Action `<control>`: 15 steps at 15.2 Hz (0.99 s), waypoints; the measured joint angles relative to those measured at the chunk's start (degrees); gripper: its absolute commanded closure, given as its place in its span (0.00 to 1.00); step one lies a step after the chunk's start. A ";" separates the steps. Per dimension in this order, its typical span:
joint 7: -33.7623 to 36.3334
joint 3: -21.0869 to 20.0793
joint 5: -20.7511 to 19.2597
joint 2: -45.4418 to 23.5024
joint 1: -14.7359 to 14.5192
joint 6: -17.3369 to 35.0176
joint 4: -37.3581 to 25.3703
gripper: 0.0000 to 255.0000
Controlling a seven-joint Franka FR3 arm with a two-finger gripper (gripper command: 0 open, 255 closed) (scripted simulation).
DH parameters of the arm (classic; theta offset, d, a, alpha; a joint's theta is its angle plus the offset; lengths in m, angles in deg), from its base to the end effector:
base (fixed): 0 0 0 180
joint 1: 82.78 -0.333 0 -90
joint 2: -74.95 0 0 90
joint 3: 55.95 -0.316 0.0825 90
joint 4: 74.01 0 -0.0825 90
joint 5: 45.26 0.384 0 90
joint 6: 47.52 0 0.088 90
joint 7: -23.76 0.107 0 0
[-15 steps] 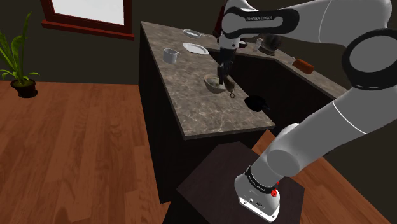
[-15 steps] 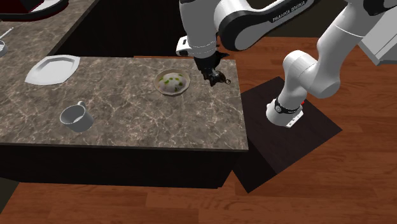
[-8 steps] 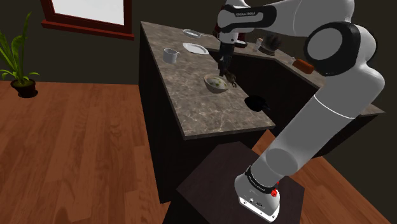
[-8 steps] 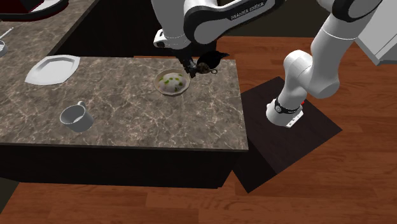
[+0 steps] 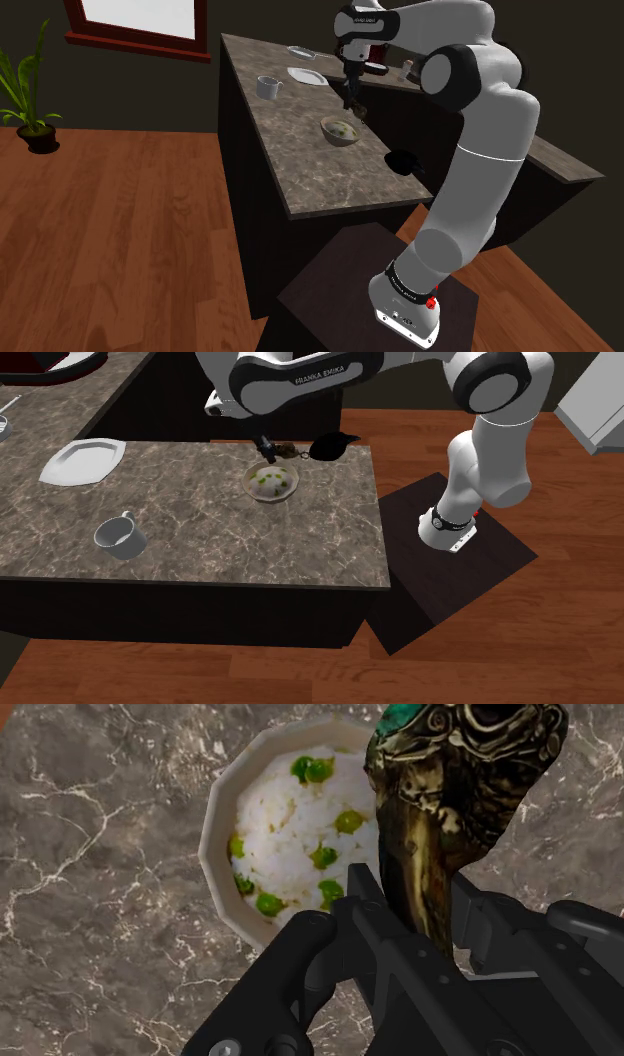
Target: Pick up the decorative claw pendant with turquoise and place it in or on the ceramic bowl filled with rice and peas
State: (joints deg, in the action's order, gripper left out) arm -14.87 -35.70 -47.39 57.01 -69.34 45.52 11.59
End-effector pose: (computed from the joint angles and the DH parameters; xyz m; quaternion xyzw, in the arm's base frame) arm 0.5390 -0.3318 0.4884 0.9928 0.0488 -0.1087 0.0100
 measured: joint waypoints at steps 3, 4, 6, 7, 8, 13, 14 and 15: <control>-1.90 0.20 1.40 -4.92 1.86 -1.12 -6.00 1.00; -1.96 0.17 1.53 -5.36 1.97 -0.64 -5.95 1.00; -1.93 0.11 1.64 -5.74 2.00 0.73 -4.94 1.00; -1.90 0.10 1.67 -5.84 2.00 1.49 -4.27 1.00; -1.83 0.07 1.67 -5.85 1.96 2.16 -3.61 1.00; -1.50 -0.07 1.78 -6.17 1.79 5.92 -0.12 1.00; -1.48 -0.09 1.82 -6.34 1.80 6.35 0.16 1.00; -1.46 -0.11 1.86 -6.46 1.81 6.62 0.30 1.00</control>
State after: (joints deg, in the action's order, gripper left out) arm -16.33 -35.81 -45.53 50.55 -67.53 52.14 11.90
